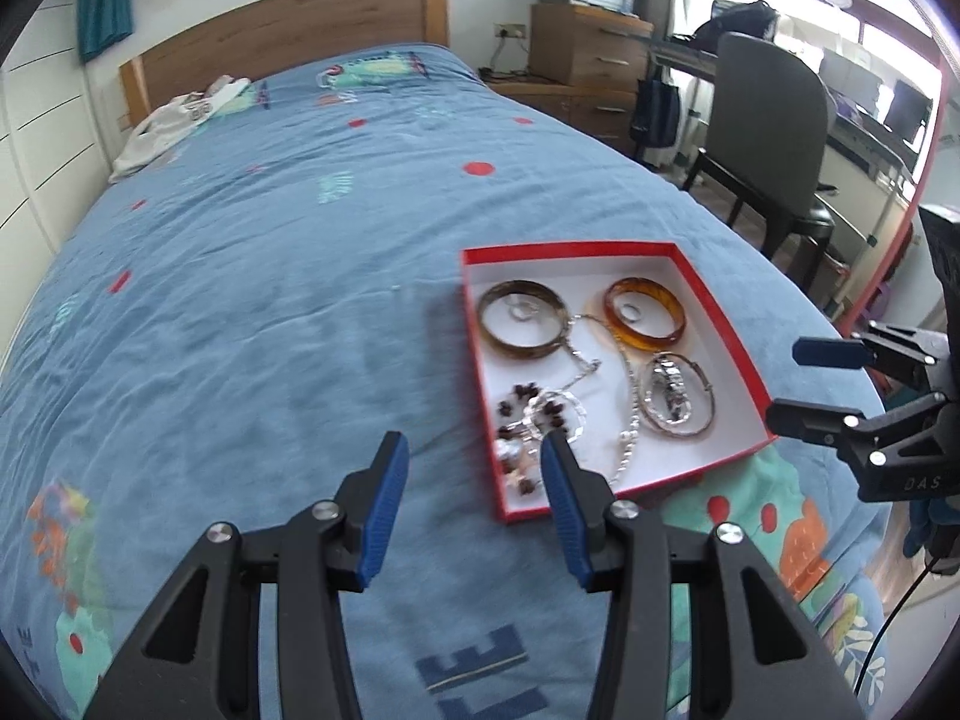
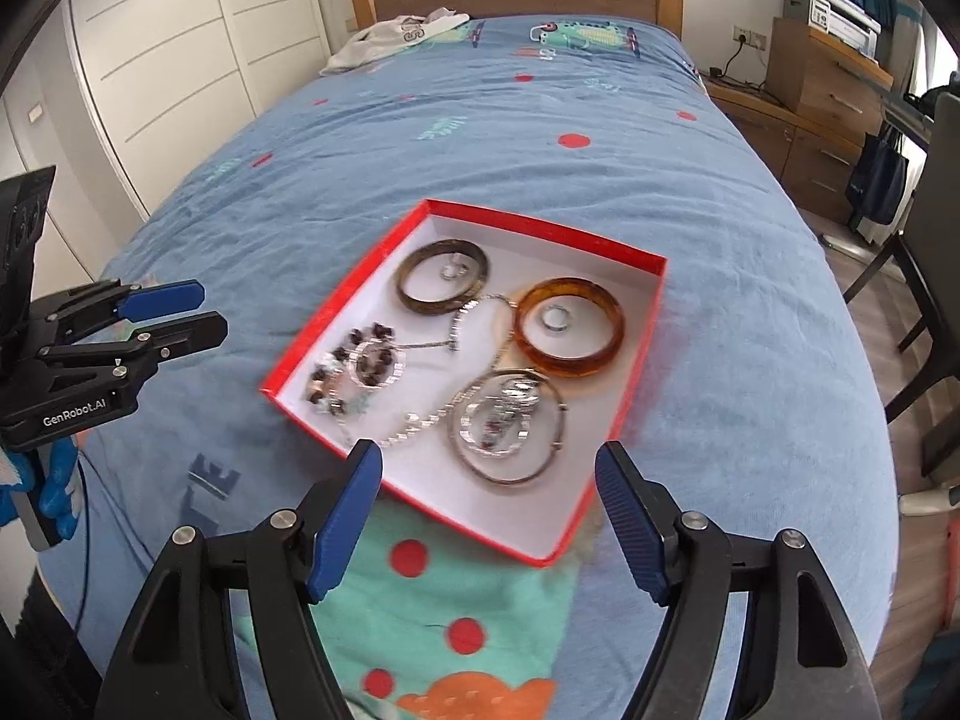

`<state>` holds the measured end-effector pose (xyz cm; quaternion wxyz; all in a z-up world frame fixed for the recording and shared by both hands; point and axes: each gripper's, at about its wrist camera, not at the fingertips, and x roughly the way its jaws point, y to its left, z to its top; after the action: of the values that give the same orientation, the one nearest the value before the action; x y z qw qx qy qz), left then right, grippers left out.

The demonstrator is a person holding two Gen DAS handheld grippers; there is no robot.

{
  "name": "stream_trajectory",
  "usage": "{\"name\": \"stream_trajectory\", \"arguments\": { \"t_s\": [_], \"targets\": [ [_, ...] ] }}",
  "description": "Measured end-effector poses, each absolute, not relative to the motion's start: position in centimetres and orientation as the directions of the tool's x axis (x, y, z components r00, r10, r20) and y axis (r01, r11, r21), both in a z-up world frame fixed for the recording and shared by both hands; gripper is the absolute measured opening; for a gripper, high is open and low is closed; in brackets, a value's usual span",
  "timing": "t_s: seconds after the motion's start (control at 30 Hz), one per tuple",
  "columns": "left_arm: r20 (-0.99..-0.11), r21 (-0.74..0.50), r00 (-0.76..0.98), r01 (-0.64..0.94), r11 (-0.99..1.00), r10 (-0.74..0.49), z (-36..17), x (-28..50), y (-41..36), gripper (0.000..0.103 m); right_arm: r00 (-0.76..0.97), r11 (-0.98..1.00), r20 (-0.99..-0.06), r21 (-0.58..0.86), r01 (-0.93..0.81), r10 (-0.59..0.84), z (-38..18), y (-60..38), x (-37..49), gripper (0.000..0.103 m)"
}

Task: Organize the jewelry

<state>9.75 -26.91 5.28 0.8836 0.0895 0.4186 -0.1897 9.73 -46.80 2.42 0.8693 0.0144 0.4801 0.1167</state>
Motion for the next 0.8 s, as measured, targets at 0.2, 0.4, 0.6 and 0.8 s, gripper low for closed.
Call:
{"name": "stream_trajectory", "arguments": {
  "t_s": [0.2, 0.4, 0.6, 0.8],
  "targets": [
    [-0.755, 0.012, 0.617, 0.351, 0.936, -0.221, 6.3, 7.8, -23.8, 0.044, 0.519, 0.97, -0.823, 0.149, -0.192, 0.229, 3.1, -44.1, 8.4, 0.074],
    [-0.73, 0.001, 0.658, 0.271, 0.963, -0.184, 7.9, 6.0, -20.6, 0.044, 0.539, 0.97, -0.808, 0.166, -0.179, 0.238, 4.4, -41.3, 7.2, 0.075],
    [-0.703, 0.023, 0.701, 0.191, 0.981, -0.12, 10.0, 4.2, -17.3, 0.045, 0.573, 0.969, -0.784, 0.164, -0.184, 0.241, 6.6, -38.2, 6.2, 0.076],
    [-0.684, 0.028, 0.725, 0.128, 0.991, -0.074, 10.8, 2.5, -14.5, 0.045, 0.61, 0.969, -0.755, 0.16, -0.187, 0.242, 8.4, -35.6, 5.0, 0.081]
  ]
}}
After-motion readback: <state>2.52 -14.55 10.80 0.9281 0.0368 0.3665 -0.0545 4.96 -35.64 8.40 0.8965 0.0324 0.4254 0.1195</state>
